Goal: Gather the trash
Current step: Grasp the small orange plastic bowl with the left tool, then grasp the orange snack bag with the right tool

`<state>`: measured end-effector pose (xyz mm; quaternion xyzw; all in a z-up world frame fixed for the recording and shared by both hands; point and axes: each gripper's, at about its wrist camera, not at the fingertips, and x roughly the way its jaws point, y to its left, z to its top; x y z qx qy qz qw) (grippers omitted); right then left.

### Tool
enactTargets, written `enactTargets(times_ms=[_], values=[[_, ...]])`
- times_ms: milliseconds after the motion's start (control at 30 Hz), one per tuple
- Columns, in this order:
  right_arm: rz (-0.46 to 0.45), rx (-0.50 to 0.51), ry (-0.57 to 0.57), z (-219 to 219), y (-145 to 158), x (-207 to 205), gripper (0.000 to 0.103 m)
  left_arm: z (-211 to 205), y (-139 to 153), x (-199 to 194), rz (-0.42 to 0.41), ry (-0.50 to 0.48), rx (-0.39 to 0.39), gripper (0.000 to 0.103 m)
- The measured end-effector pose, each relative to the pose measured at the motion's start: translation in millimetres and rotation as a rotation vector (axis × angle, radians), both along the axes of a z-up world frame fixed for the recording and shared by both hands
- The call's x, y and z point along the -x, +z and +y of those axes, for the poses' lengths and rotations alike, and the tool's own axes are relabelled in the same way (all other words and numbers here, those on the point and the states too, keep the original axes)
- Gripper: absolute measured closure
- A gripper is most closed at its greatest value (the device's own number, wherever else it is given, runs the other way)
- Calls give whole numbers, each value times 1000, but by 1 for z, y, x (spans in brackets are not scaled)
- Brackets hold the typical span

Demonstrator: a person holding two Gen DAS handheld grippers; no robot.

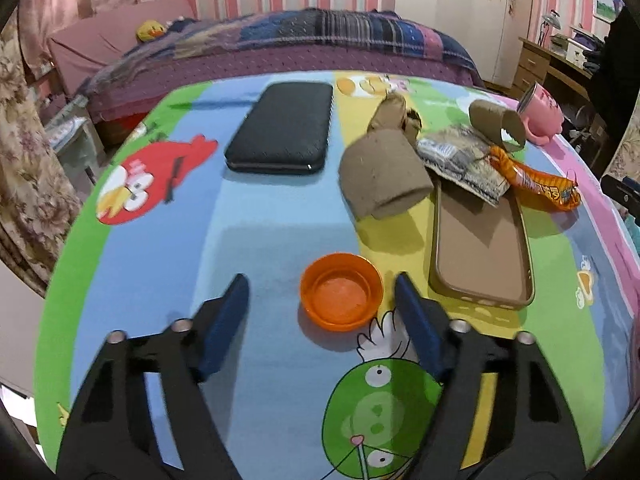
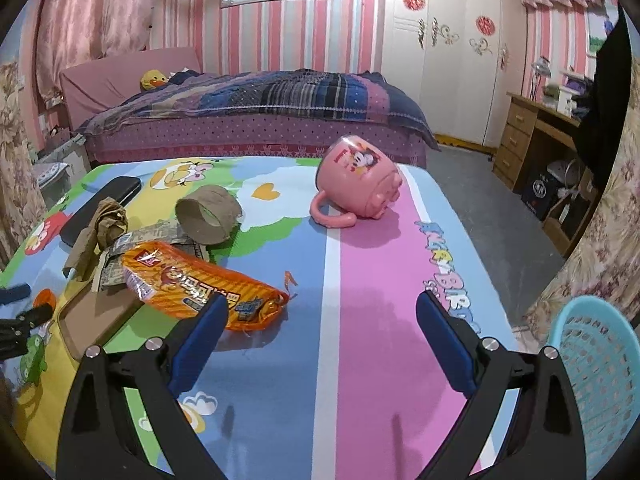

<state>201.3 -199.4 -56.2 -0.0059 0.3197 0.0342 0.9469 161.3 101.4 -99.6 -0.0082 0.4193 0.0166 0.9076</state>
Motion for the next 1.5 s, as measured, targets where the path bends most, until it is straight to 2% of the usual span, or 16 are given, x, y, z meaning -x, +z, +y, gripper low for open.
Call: enactTargets(times_ms=[100,167,233,267,467,633,700,767,800,833,967,1033,1067,1233,1300,1500], values=[[0,-1,4,1,-1,-1,10,2,0,0,-2,6,19,42],[-2,0,8,2,-1,-4,10,0,0,-1,-2,4,13,49],[-2,-5,11,3,-2,-8,10,-1,0,-1,-4,-5,17,62],[1,-6,14,4,-2,-11,10,-1,0,-2,-4,-5,18,64],[35,11,11,9,-8,-28,10,6,1,-11,-12,35,41,64],[118,-47,19,7,-21,-47,10,6,1,-14,-13,43,37,64],[180,-34,40,13,-33,-53,11,6,1,-15,-12,47,39,64],[194,-20,52,16,-36,-54,14,6,1,-16,-12,47,37,64],[189,-16,56,18,-35,-53,20,7,1,-15,-13,47,36,64],[185,-17,64,19,-35,-52,29,7,1,-15,-13,47,38,64],[179,-21,100,23,-36,-48,52,7,1,-15,-13,48,38,64],[168,-13,119,27,-35,-46,68,7,1,-15,-12,48,38,64],[160,-9,126,29,-35,-45,72,7,0,-15,-12,48,37,64],[127,-69,116,19,-30,-40,83,8,0,-16,-11,50,31,64],[120,-102,106,11,-29,-35,84,8,0,-16,-11,50,29,64],[73,-120,86,-5,-14,-21,85,8,-1,-15,-14,57,20,64]])
